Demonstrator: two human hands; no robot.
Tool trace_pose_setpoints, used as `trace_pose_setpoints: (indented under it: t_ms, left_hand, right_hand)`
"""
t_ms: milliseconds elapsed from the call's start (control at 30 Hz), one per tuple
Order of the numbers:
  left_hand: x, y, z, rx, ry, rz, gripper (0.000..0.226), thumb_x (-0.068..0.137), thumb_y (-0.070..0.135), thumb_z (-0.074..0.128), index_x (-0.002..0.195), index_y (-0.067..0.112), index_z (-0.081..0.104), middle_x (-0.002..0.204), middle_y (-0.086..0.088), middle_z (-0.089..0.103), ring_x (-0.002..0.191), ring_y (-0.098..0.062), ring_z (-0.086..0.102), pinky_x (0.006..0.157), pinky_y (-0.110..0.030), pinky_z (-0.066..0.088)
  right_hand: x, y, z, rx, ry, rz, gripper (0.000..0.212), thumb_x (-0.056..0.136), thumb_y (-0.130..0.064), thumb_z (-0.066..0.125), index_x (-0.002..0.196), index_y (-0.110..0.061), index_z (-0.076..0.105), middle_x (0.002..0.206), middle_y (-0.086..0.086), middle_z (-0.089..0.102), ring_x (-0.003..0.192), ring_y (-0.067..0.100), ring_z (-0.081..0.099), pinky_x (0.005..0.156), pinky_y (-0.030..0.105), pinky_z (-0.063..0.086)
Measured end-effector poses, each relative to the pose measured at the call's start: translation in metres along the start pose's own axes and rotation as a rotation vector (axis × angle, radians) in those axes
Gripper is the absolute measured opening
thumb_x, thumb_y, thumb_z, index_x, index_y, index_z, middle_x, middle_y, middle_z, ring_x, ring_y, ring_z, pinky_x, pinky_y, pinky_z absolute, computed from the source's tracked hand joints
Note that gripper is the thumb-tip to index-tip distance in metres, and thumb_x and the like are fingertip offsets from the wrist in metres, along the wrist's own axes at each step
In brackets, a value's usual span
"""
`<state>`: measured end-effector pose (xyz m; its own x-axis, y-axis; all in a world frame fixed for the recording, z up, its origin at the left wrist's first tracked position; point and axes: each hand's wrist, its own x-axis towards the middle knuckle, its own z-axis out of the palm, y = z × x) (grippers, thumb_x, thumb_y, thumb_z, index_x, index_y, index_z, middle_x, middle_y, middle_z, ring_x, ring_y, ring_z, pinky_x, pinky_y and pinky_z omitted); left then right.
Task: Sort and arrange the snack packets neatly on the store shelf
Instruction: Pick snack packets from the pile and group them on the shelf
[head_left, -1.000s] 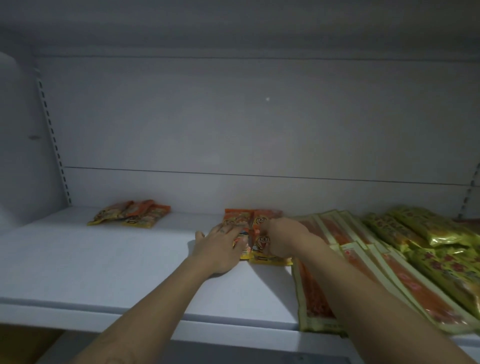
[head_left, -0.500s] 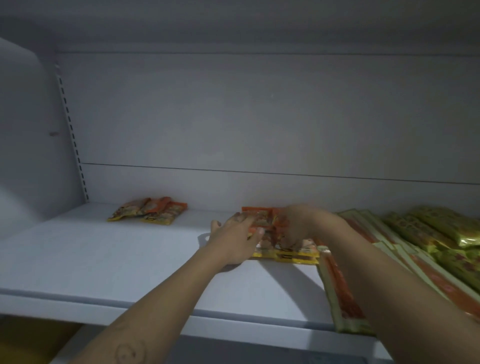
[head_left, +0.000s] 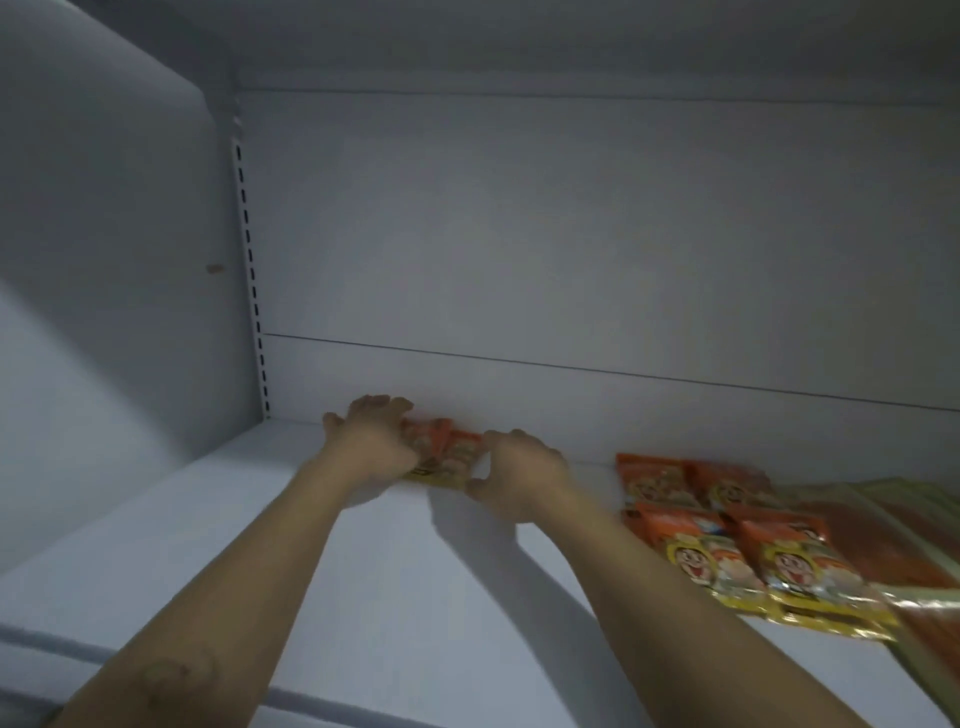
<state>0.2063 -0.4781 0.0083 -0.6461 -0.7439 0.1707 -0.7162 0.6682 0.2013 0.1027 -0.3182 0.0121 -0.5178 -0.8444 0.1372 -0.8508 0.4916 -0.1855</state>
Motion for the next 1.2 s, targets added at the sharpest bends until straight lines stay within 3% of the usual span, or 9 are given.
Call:
trace_pose_setpoints:
  t_ms: [100,200,333,600,833,1000,1067,1133,1200]
  left_hand:
    - [0.014,-0.028,0.001,-0.089,-0.200,-0.025,0.096,0.075,0.072,0.062,0.155,0.039,0.018,0.163,-0.002,0.020,0.148,-0.031,0.020,0.118,-0.053,0.018]
    - [0.014,-0.044,0.012,-0.273,-0.276,0.140,0.087,0.065,0.068,0.068,0.143,0.045,0.037,0.149,0.004,0.046,0.129,-0.025,0.049,0.110,-0.044,0.039]
    - [0.017,-0.042,0.022,0.014,-0.156,0.118,0.078,0.086,0.065,0.055,0.153,0.047,0.019,0.150,-0.008,0.036,0.132,-0.037,0.039,0.110,-0.049,0.033]
    - [0.010,-0.032,0.033,-0.058,0.087,0.254,0.029,0.101,0.039,0.040,0.119,0.032,0.061,0.112,-0.006,0.051,0.105,-0.030,0.056,0.088,-0.035,0.046]
    - [-0.003,-0.014,0.024,-0.741,-0.161,0.357,0.052,0.081,0.076,0.049,0.099,0.034,0.073,0.092,0.012,0.070,0.088,-0.007,0.065,0.085,-0.033,0.053]
    - [0.000,-0.014,0.030,-0.942,-0.096,0.331,0.007,0.088,0.042,0.072,0.089,0.036,0.074,0.087,0.013,0.071,0.081,-0.011,0.067,0.057,-0.024,0.054]
    - [0.001,-0.009,0.033,-0.955,-0.098,0.291,0.047,0.070,0.051,0.084,0.112,0.042,0.065,0.111,0.014,0.061,0.093,-0.004,0.062,0.063,-0.023,0.056]
    - [0.004,-0.007,0.038,-0.830,-0.128,0.213,0.106,0.059,0.062,0.086,0.148,0.040,0.033,0.133,0.012,0.046,0.112,-0.007,0.055,0.090,-0.029,0.053]
    - [0.004,-0.006,0.041,-0.785,-0.200,0.143,0.136,0.051,0.068,0.082,0.157,0.033,0.004,0.142,0.005,0.050,0.126,-0.018,0.054,0.111,-0.042,0.040]
  right_hand:
    - [0.009,-0.008,0.023,-0.025,0.062,0.024,0.045,0.093,-0.036,0.056,0.134,-0.021,0.048,0.124,0.008,0.053,0.116,0.028,0.052,0.093,0.034,0.040]
    - [0.007,-0.005,0.043,0.002,0.072,0.023,0.049,0.095,-0.038,0.051,0.141,-0.023,0.044,0.125,0.007,0.054,0.116,0.029,0.052,0.094,0.035,0.039]
    - [0.007,0.004,0.043,0.105,0.064,0.038,0.053,0.094,-0.042,0.054,0.144,-0.029,0.043,0.132,0.005,0.053,0.122,0.027,0.051,0.099,0.034,0.041]
    - [0.011,0.000,0.045,0.212,0.074,0.026,0.034,0.094,-0.038,0.055,0.127,-0.031,0.059,0.122,0.000,0.065,0.111,0.026,0.059,0.094,0.036,0.049]
    - [0.016,0.008,0.042,0.378,0.166,0.142,0.054,0.091,-0.068,0.042,0.107,-0.025,0.069,0.103,-0.006,0.071,0.099,0.019,0.063,0.091,0.035,0.049]
    - [0.021,0.014,0.050,0.574,0.289,0.206,0.031,0.085,-0.055,0.066,0.092,-0.027,0.054,0.083,-0.016,0.060,0.078,0.007,0.057,0.060,0.018,0.041]
    - [0.026,0.016,0.053,0.714,0.352,0.200,0.020,0.087,-0.038,0.071,0.088,-0.028,0.054,0.080,-0.016,0.061,0.074,0.002,0.058,0.052,0.013,0.039]
    - [0.029,0.019,0.052,0.818,0.393,0.214,0.013,0.088,-0.023,0.070,0.086,-0.027,0.058,0.082,-0.012,0.066,0.078,0.011,0.064,0.056,0.018,0.045]
    - [0.029,0.020,0.050,0.936,0.434,0.211,0.011,0.089,-0.019,0.068,0.085,-0.026,0.061,0.082,-0.008,0.067,0.079,0.015,0.066,0.055,0.018,0.047]
